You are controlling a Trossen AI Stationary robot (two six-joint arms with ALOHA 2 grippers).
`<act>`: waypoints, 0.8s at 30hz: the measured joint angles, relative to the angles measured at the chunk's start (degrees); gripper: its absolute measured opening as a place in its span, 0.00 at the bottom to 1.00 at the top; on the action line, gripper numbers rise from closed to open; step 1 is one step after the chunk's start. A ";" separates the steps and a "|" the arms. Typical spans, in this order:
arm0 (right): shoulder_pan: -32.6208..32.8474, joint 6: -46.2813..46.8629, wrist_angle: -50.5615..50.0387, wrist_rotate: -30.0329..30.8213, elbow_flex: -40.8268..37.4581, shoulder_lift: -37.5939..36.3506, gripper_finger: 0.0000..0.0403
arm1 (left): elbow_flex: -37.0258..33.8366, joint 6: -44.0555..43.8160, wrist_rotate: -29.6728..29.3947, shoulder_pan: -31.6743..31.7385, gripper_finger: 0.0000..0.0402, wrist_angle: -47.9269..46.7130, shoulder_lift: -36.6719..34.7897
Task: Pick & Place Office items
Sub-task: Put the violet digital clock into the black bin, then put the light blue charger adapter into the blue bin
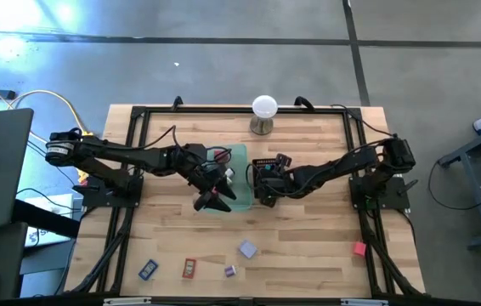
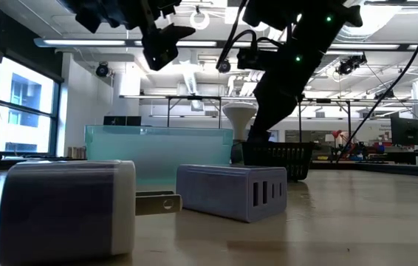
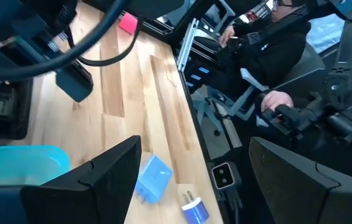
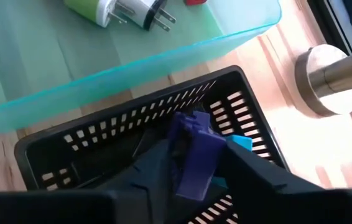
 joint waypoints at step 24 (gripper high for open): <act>5.55 -3.17 -6.06 6.18 7.01 -2.82 0.49 | 0.00 18.56 -12.41 -3.18 0.73 -4.49 0.00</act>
